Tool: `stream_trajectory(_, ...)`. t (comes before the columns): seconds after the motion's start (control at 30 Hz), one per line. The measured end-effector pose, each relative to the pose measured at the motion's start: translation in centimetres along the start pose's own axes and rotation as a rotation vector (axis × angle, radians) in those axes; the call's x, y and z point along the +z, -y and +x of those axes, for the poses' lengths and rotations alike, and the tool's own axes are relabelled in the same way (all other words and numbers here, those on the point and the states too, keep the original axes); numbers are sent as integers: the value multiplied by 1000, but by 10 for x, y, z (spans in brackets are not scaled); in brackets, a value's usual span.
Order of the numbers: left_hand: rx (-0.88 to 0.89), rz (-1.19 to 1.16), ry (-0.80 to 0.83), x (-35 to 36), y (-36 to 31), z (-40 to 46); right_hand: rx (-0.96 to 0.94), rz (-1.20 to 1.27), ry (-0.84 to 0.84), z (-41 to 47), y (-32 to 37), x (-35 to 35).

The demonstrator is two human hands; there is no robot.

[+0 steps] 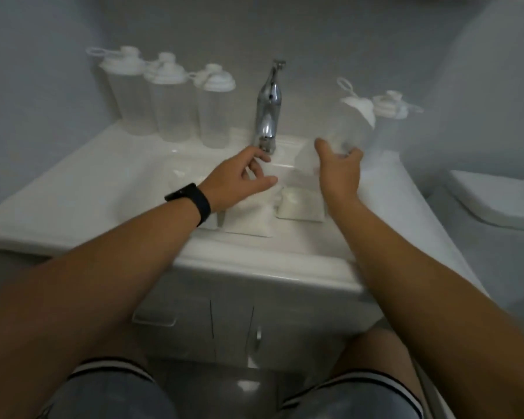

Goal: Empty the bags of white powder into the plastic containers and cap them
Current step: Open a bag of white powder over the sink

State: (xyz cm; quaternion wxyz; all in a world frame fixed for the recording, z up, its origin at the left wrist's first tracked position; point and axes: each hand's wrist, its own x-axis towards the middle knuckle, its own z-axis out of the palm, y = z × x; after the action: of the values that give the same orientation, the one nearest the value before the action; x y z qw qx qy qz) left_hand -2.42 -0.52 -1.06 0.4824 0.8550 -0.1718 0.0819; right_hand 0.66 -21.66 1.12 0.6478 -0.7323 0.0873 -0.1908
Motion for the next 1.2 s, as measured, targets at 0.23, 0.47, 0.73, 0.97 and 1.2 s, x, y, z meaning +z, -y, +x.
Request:
stream_trajectory(0.23,-55,-21,55,5,-4,-3,86,13,405,-8,-9,-2)
stream_trajectory(0.47,-112,-24,30,15,3,14,155,130,739,4,-28,11)
stream_trajectory(0.73,62,156,1,9,21,44,-141,171,337,41,-30,7)
stream_trajectory(0.97,102,159,17,11,38,55,-234,80,323,45,-36,17)
stream_trajectory(1.2,118,184,34,14,34,54,-246,55,329,44,-34,18)
